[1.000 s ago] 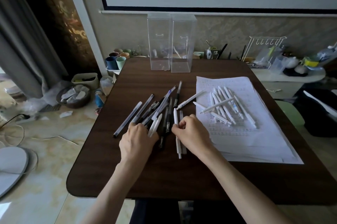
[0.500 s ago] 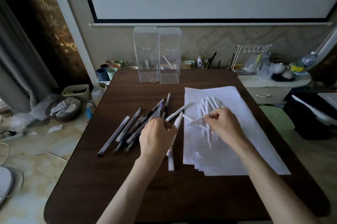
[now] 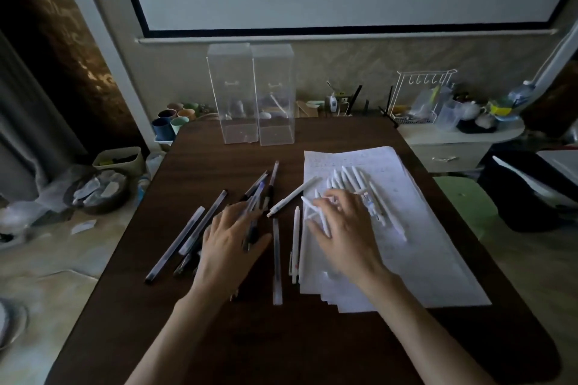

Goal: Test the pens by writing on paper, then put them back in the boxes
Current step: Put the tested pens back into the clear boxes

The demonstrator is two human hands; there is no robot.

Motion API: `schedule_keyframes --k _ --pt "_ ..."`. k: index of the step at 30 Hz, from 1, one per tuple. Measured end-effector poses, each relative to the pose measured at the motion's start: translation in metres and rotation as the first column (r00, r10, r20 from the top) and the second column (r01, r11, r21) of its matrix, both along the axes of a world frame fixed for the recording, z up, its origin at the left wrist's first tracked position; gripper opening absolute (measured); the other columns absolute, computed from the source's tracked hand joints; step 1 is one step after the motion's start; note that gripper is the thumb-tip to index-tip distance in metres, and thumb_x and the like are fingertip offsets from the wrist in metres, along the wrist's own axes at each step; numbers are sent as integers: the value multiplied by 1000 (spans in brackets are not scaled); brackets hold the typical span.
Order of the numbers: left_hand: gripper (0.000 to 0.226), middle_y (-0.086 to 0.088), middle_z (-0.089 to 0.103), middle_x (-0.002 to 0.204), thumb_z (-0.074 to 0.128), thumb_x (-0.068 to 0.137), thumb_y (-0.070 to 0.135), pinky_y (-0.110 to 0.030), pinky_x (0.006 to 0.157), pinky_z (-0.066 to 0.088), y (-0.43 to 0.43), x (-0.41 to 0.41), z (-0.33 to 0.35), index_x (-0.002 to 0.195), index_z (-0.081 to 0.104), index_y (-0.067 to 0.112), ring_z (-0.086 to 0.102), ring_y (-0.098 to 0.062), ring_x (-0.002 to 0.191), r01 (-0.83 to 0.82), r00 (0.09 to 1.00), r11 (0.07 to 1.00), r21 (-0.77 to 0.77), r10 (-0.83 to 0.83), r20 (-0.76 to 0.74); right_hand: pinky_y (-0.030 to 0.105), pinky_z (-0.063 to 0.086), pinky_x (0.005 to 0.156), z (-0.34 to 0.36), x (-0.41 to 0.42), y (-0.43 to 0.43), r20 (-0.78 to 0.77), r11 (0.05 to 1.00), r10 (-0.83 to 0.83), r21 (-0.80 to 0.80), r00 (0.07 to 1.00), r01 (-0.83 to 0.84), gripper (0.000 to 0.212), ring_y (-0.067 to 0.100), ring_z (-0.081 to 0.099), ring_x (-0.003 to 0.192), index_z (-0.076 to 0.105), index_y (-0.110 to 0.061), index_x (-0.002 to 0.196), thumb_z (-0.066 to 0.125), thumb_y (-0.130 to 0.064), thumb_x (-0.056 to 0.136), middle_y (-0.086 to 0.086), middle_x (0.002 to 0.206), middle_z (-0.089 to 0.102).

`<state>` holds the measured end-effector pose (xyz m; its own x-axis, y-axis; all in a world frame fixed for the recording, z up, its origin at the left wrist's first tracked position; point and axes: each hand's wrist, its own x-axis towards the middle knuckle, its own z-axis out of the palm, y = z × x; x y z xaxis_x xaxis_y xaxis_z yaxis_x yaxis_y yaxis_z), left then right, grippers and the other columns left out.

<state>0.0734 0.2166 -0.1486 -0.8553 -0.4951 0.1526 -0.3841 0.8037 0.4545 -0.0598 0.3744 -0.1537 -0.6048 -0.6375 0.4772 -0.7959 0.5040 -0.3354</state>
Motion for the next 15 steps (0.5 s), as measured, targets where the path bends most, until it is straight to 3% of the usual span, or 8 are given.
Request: schedule_keyframes --k 2,5,8,10,13,15 --pt "64 10 0 156 37 88 64 -45 114 4 -5 0 -7 145 17 42 -2 -18 143 46 985 992 -115 -26 170 43 28 109 1 11 -14 15 977 121 172 992 -122 44 26 36 132 54 -22 130 51 -43 92 5 142 43" --pt "85 8 -18 154 1 70 83 -49 112 -8 -10 -3 -17 146 -2 44 -15 -21 143 51 950 985 -167 4 311 48 -4 116 -4 20 -28 133 920 162 337 978 -199 48 23 3 146 37 -29 143 38 -44 98 -4 157 20" --pt "72 -2 -15 156 19 86 73 -54 111 -7 -16 0 -17 147 -3 42 -15 -25 143 -16 916 989 -144 72 396 43 -9 114 -10 17 -30 124 921 108 362 986 -147 44 22 5 145 41 -27 141 39 -34 97 -3 154 26" --pt "69 -4 -11 157 25 91 65 -54 112 -2 -19 6 -14 148 -1 38 -11 -26 143 -71 914 989 -130 116 389 46 1 116 -13 15 -28 49 923 39 382 998 -55 37 27 17 142 53 -22 130 47 -26 94 3 148 37" --pt "68 -8 -1 157 28 93 60 -49 115 9 -25 13 -10 148 -1 34 -1 -26 144 -128 935 982 -142 168 314 56 36 103 -15 15 -32 -122 939 -3 340 993 44 27 35 45 126 67 -17 102 72 -23 76 11 125 59" --pt "69 -8 5 157 30 91 62 -47 114 12 -35 15 -7 148 2 34 4 -26 144 -180 944 974 -140 211 254 55 40 99 -15 20 -41 -196 960 47 281 980 10 26 32 56 114 69 -19 97 76 -26 72 7 111 64"
